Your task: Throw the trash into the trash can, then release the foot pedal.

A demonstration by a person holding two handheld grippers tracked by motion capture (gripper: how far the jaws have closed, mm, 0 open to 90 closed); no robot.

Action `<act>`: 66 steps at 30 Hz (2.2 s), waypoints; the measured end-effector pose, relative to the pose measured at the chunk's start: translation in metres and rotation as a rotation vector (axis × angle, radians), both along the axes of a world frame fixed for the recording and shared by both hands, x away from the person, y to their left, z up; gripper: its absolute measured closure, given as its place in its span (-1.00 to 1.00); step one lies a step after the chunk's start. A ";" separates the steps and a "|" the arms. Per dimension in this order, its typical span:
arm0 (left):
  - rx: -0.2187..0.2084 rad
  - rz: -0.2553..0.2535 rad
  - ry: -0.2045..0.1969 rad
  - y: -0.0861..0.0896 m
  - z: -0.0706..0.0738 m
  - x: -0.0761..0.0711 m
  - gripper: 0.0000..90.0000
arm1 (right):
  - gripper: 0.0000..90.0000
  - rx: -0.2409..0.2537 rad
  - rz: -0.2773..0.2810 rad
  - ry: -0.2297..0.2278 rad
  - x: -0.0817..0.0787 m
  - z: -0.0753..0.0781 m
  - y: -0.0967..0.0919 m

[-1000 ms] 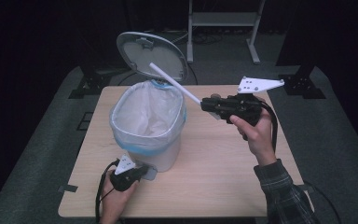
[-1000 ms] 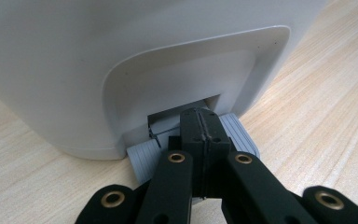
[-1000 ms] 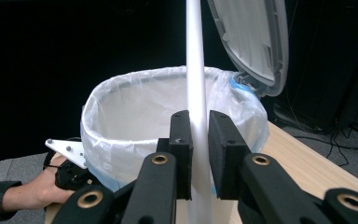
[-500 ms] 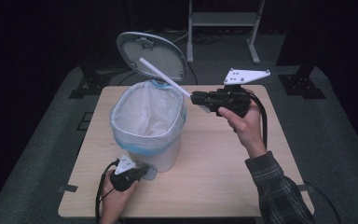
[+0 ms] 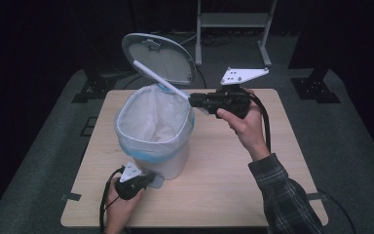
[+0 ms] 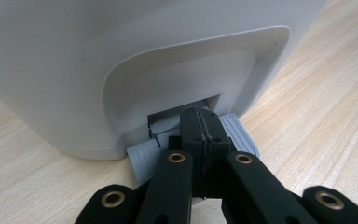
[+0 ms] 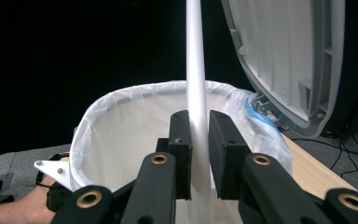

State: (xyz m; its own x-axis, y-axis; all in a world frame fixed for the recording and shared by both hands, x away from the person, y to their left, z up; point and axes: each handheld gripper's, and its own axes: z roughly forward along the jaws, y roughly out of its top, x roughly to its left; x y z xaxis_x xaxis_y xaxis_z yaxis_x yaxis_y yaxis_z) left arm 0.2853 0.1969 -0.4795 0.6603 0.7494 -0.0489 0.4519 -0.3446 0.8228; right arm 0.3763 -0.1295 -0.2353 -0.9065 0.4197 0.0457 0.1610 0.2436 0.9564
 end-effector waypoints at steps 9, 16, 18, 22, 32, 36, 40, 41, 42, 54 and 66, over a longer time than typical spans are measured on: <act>0.001 0.000 0.000 0.000 0.000 0.000 1.00 | 0.75 -0.005 -0.001 -0.006 0.001 0.002 0.004; 0.000 0.000 0.000 0.000 0.000 0.000 1.00 | 0.75 -0.005 -0.002 -0.005 0.001 0.001 0.005; 0.000 0.000 0.000 0.000 0.000 0.000 1.00 | 0.75 -0.005 -0.002 -0.005 0.002 0.001 0.006; 0.000 0.000 0.000 0.000 0.000 0.000 1.00 | 0.75 -0.007 -0.001 -0.006 0.002 0.001 0.007; 0.002 0.000 -0.001 0.000 0.000 0.000 1.00 | 0.73 -0.006 -0.006 -0.010 -0.001 0.001 0.004; 0.003 0.000 -0.001 0.000 0.000 0.000 1.00 | 0.72 -0.007 -0.016 -0.010 -0.002 -0.002 -0.002; 0.003 0.001 -0.003 0.000 0.000 0.000 1.00 | 0.70 -0.011 -0.022 -0.014 -0.005 -0.003 -0.008; 0.005 0.000 -0.001 0.000 0.000 0.000 1.00 | 0.68 -0.010 -0.024 -0.015 -0.006 -0.004 -0.010; 0.001 0.000 -0.002 0.000 0.000 0.000 1.00 | 0.64 -0.008 -0.026 -0.016 -0.007 -0.005 -0.012; -0.021 0.001 0.001 0.001 0.001 0.000 0.97 | 0.49 -0.014 -0.075 -0.003 -0.020 -0.031 -0.042; -0.056 -0.006 -0.027 0.006 0.013 -0.008 0.69 | 0.36 -0.026 -0.127 0.004 -0.030 -0.053 -0.068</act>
